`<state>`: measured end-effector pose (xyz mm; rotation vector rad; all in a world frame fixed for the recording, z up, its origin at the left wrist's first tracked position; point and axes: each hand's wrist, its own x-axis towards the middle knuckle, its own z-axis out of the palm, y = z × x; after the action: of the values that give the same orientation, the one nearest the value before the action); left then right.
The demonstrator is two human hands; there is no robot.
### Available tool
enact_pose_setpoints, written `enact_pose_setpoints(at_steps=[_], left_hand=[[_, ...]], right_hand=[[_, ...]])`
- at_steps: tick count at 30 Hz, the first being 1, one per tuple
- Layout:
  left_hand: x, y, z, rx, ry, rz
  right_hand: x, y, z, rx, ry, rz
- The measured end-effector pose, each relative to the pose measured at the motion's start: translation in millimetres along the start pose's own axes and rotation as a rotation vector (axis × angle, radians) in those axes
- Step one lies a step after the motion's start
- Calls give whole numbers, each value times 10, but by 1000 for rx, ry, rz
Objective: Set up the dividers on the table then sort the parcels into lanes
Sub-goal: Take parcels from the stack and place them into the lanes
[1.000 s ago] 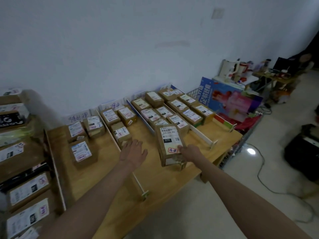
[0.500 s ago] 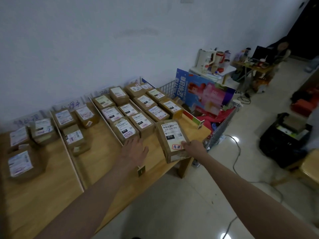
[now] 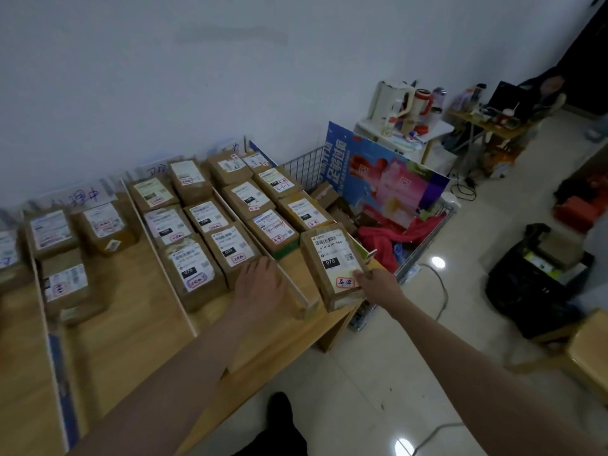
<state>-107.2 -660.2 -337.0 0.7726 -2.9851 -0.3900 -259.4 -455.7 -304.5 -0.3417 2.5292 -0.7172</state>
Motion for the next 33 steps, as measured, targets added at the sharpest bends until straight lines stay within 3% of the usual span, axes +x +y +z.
enact_pose_setpoints(at_steps=[7,24,33], left_hand=[[611,12,253,-13,-52,-104],[675,120,589,18,-160,-467],[479,289,772,-13,-179,-585]], right_hand=[[827,-55,0,-193,-99,-56],[2020,401,729,-185,-404,-149],[1939,406,823,-178,-493,-196]])
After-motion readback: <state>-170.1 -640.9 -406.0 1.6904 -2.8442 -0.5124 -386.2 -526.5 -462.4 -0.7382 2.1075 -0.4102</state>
